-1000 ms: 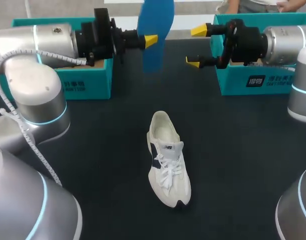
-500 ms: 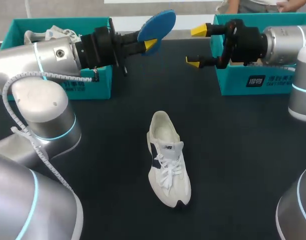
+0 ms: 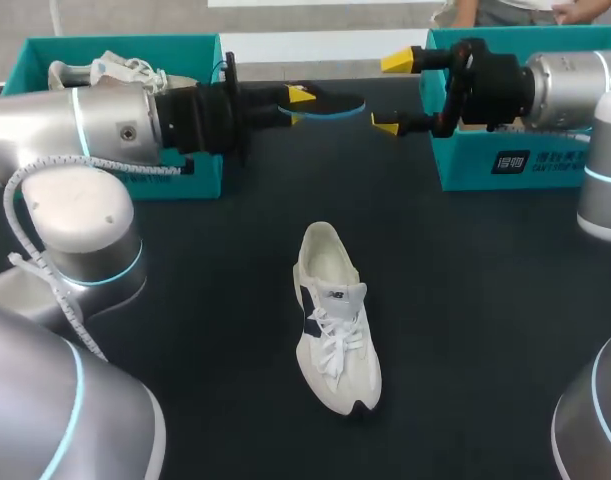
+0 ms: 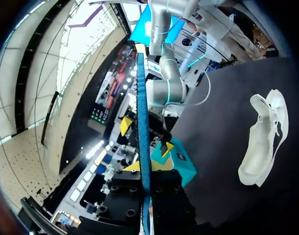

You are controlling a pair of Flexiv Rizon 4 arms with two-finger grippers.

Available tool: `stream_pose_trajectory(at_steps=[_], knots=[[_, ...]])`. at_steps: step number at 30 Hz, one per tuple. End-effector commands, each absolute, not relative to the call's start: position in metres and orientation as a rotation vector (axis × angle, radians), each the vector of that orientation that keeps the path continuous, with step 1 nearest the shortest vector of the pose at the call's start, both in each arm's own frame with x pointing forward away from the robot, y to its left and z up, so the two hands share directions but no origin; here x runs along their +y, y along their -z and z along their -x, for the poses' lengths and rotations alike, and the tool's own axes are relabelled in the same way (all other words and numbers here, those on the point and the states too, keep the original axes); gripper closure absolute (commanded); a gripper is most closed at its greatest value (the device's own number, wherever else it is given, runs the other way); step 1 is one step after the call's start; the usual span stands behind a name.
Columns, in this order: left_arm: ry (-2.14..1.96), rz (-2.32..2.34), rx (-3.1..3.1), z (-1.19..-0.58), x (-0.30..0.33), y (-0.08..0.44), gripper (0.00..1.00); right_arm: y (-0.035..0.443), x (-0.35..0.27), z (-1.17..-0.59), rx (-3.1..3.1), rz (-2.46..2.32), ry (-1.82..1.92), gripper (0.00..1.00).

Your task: Take the shoe out of the shoebox, open the shoe tongue, remove and reinsert the insole, then place the shoe into the shoebox

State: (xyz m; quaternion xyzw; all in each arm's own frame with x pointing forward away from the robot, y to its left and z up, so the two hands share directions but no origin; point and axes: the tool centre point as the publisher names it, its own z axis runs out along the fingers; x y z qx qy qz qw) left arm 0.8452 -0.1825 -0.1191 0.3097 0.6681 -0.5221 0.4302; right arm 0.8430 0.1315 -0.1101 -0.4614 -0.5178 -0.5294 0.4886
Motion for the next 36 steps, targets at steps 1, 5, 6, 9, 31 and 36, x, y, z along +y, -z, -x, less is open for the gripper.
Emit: stream_pose_trajectory(at_steps=[1, 5, 6, 9, 31, 36], knots=[[0.941, -1.217, 1.44, -0.855, -0.18, 0.12, 1.0, 0.11, 0.133, -0.843, -1.259, 1.124, 1.287, 0.0], [0.922, -1.224, 1.322, -0.857, -0.18, 0.122, 1.0, 0.11, 0.133, -0.843, -1.259, 1.124, 1.287, 0.0], [0.922, -1.224, 1.322, -0.857, -0.18, 0.122, 1.0, 0.11, 0.133, -0.843, -1.259, 1.124, 1.287, 0.0], [0.922, -1.224, 1.322, -0.857, -0.18, 0.122, 1.0, 0.11, 0.133, -0.843, -1.259, 1.124, 1.287, 0.0], [0.925, -1.202, 1.342, -0.868, -0.188, 0.124, 1.0, 0.111, 0.145, -0.825, -1.249, 1.013, 1.32, 0.0], [0.889, -1.197, 1.324, -0.878, -0.196, 0.122, 1.0, 0.112, 0.156, -0.822, -1.249, 0.999, 1.312, 0.44]])
